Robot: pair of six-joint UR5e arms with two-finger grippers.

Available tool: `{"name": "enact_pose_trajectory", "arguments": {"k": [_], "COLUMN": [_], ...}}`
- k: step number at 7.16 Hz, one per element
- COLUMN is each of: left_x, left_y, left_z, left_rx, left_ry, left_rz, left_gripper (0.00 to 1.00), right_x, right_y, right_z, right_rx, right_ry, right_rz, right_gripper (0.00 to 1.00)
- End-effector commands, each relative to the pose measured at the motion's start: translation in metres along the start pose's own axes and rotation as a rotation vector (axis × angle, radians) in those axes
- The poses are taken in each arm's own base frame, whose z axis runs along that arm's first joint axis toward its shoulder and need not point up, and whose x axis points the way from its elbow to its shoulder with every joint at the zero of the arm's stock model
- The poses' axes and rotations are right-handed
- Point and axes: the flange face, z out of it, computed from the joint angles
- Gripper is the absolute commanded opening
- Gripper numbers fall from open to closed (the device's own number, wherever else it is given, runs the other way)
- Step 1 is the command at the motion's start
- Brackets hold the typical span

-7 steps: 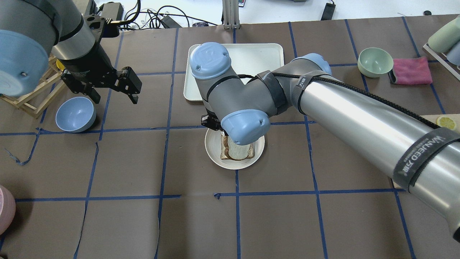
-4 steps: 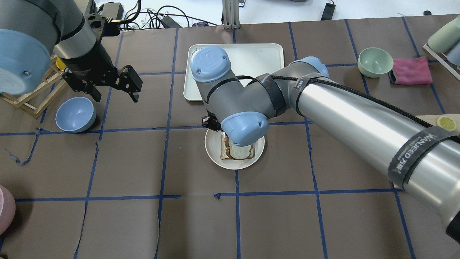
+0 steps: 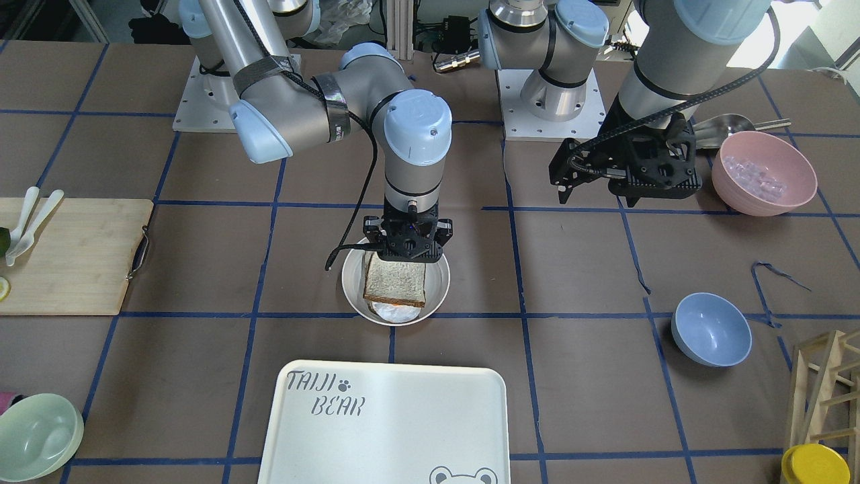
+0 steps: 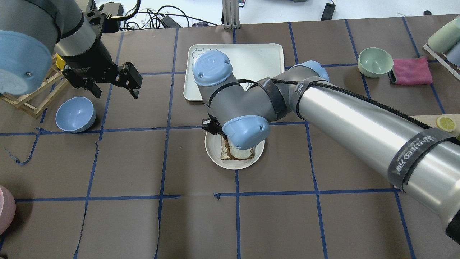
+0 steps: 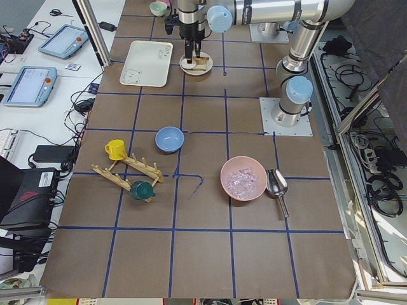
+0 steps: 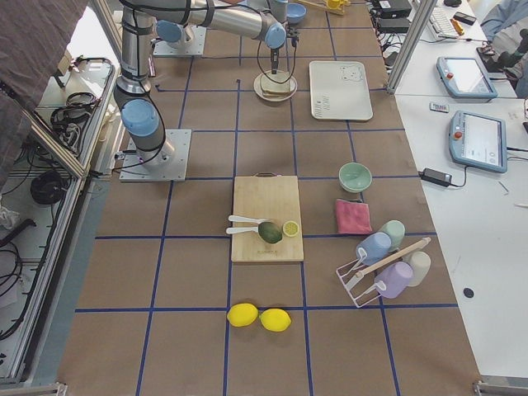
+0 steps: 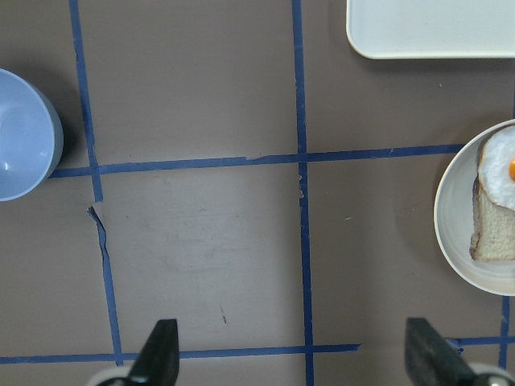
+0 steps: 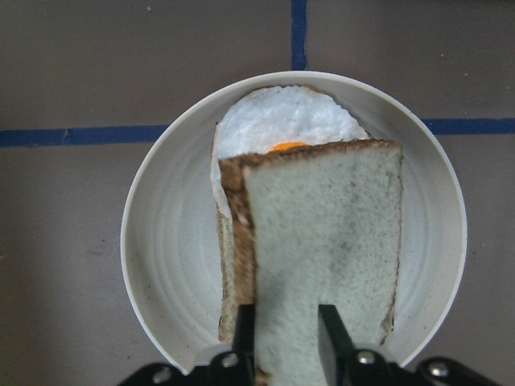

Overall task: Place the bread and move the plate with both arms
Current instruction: 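Lower the bread onto the fried egg and open the right gripper, then raise the right gripper away while the left gripper reaches toward the plate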

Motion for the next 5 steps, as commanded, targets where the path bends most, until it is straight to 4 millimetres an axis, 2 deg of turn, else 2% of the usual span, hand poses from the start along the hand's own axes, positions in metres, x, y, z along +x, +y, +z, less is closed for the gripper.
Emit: {"name": "enact_pose_trajectory", "arguments": {"k": [1, 2, 3, 4, 5], "left_x": [0.0, 0.0, 0.0, 0.001, 0.005], "left_y": [-0.004, -0.003, -0.005, -0.01, -0.019], "left_z": [0.012, 0.017, 0.024, 0.039, 0.065], "left_rx": [-0.02, -0.031, -0.031, -0.03, -0.012], "left_ry": [0.004, 0.005, 0.006, 0.011, 0.018], "left_rz": [-0.01, -0.013, -0.019, -0.021, -0.058], "left_gripper": [1.0, 1.0, 1.0, 1.0, 1.0], "right_x": [0.023, 0.045, 0.066, 0.108, 0.159], "right_y": [-0.043, -0.064, -0.068, -0.073, -0.072], "right_z": [-0.04, -0.05, -0.064, -0.089, -0.111], "right_rx": [0.048, 0.029, 0.024, 0.013, -0.044], "right_ry": [-0.102, -0.142, -0.146, -0.133, -0.119], "right_rz": [0.067, 0.113, 0.048, -0.006, -0.038], "right_gripper": [1.0, 1.0, 1.0, 1.0, 1.0]}}
